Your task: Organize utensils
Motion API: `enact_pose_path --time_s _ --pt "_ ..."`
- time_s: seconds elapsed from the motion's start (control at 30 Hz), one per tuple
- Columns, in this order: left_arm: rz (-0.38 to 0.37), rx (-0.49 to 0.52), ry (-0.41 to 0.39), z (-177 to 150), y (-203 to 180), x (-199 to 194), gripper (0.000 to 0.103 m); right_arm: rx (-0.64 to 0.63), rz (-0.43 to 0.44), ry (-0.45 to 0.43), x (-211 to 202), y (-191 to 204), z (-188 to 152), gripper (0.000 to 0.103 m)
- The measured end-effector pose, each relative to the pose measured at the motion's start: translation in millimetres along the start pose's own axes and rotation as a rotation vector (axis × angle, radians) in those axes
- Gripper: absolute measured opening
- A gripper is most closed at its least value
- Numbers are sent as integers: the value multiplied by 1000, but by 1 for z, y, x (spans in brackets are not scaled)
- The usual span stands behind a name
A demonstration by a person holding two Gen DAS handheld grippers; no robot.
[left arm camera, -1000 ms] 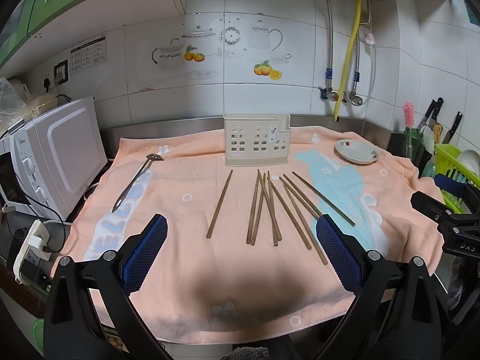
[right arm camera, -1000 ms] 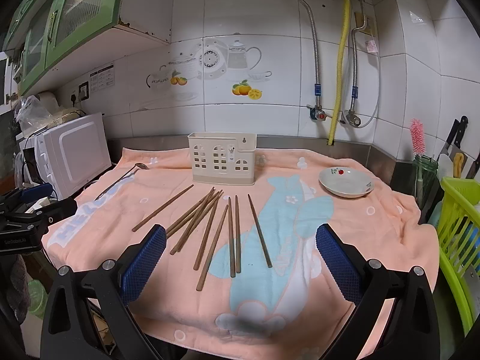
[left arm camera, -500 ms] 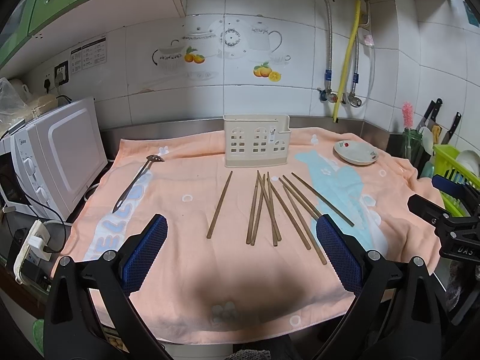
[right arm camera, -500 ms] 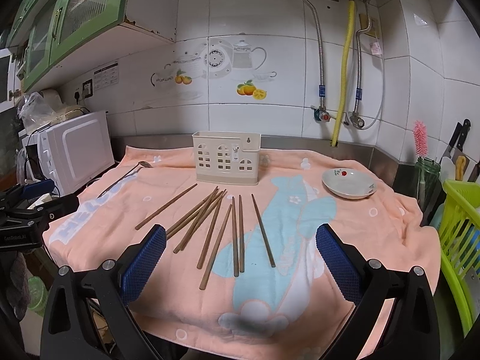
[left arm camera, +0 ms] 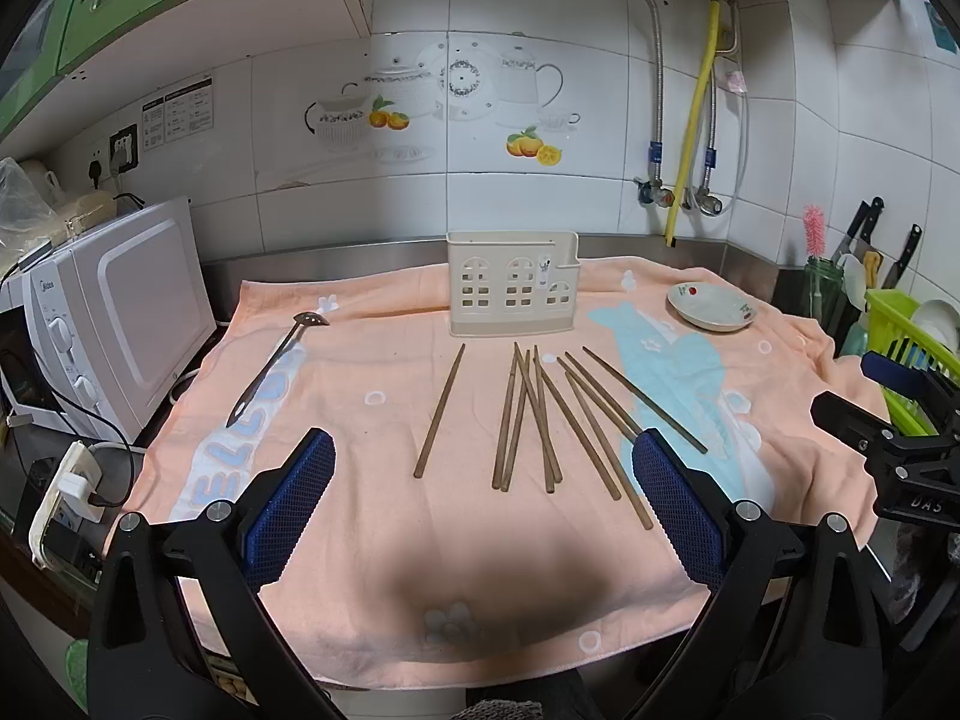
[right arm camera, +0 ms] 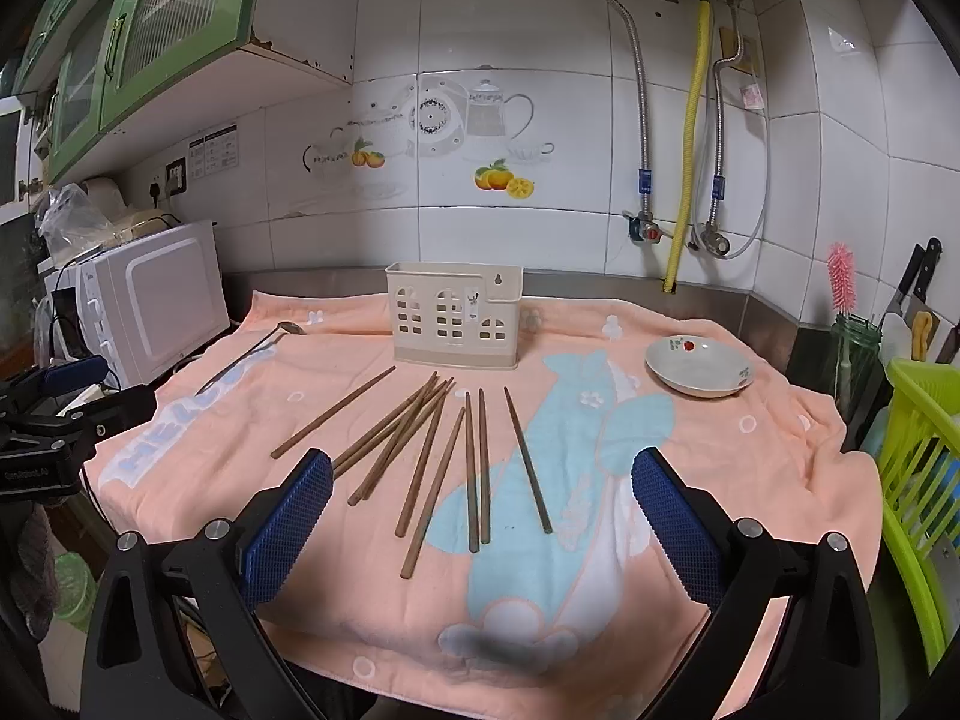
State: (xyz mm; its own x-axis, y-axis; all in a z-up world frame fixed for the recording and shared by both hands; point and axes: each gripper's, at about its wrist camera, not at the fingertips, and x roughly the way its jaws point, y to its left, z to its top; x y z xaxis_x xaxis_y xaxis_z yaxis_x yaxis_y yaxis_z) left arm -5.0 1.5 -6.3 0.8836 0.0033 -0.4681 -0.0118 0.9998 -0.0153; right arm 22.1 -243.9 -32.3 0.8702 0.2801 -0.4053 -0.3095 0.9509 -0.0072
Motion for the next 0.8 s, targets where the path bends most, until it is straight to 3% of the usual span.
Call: enact_pose_path --time_s 0.8 --pt "8 -5 6 1 2 -1 98 -1 2 -1 1 0 0 97"
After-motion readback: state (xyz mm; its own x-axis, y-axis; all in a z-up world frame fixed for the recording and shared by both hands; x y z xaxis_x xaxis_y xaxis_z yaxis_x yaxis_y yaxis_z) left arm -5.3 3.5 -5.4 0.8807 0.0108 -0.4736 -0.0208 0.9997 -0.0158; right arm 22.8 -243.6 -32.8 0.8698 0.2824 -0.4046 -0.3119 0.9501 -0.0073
